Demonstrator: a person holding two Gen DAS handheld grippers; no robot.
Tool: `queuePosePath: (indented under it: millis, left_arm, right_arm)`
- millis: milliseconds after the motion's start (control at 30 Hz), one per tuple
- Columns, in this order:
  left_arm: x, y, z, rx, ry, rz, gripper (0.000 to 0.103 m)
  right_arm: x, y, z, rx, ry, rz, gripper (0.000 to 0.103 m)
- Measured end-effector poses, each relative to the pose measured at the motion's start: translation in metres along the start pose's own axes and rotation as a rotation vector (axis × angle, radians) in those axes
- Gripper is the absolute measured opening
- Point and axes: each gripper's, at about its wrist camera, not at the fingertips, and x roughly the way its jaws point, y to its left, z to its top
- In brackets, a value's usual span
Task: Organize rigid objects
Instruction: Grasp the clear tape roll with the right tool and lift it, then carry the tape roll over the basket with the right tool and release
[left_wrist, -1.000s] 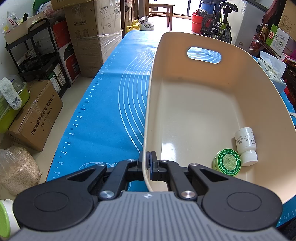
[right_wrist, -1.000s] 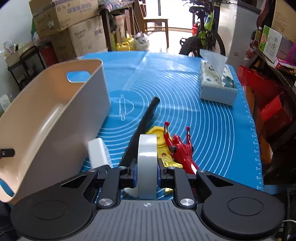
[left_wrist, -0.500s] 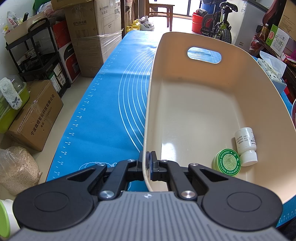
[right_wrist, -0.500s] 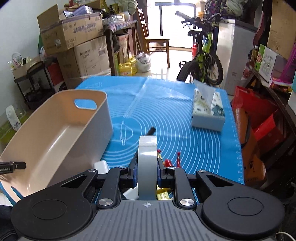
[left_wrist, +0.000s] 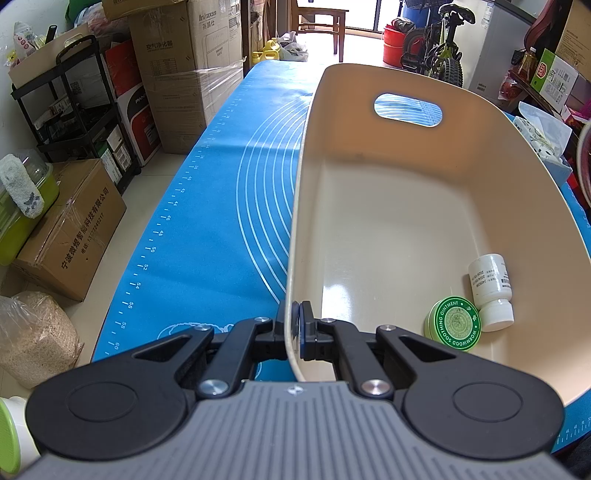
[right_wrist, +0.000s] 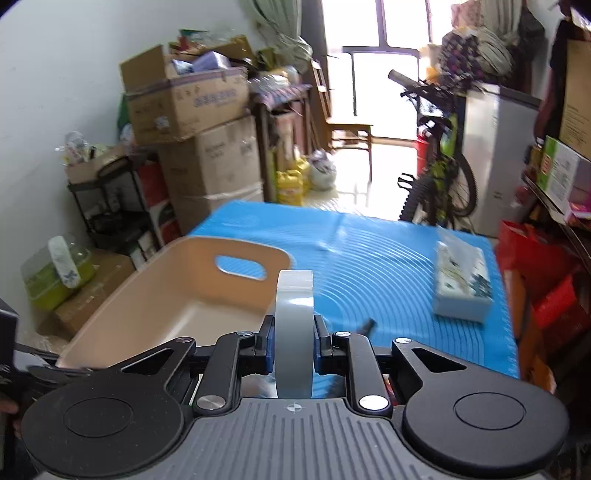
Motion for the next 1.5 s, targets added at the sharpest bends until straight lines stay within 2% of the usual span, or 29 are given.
queuePosePath:
  millis: [367,600,967,1333,1433,1500]
  left_arm:
    - [0.000,0.000,0.001,-0.002,0.001,-0.001,0.006]
    - [0.000,0.000,0.001,-0.002,0.001,-0.001,0.006]
    - [0.000,0.000,0.000,0.002,0.001,0.000,0.005]
    - [0.000,0.000,0.000,0.001,0.001,-0.001,0.005]
    - [0.000,0.000,-0.001,0.001,0.001,-0.001,0.005]
    - [0.000,0.000,0.000,0.001,0.001,-0.001,0.005]
  right_arm:
    - [0.027,0.058,0.005,-0.042,0.014,0.094,0.029]
    - [0.055,0.091,-0.005,-0.093,0.087,0.130,0.029]
    - [0.097,0.129,-0.040,-0.210,0.278,0.090,0.029]
    - [0.101,0.130,-0.048,-0.228,0.310,0.084,0.029]
    - [0.100,0.125,-0.048,-0.207,0.298,0.082,0.036]
    - [0.096,0.122,-0.047,-0.188,0.284,0.085,0.046]
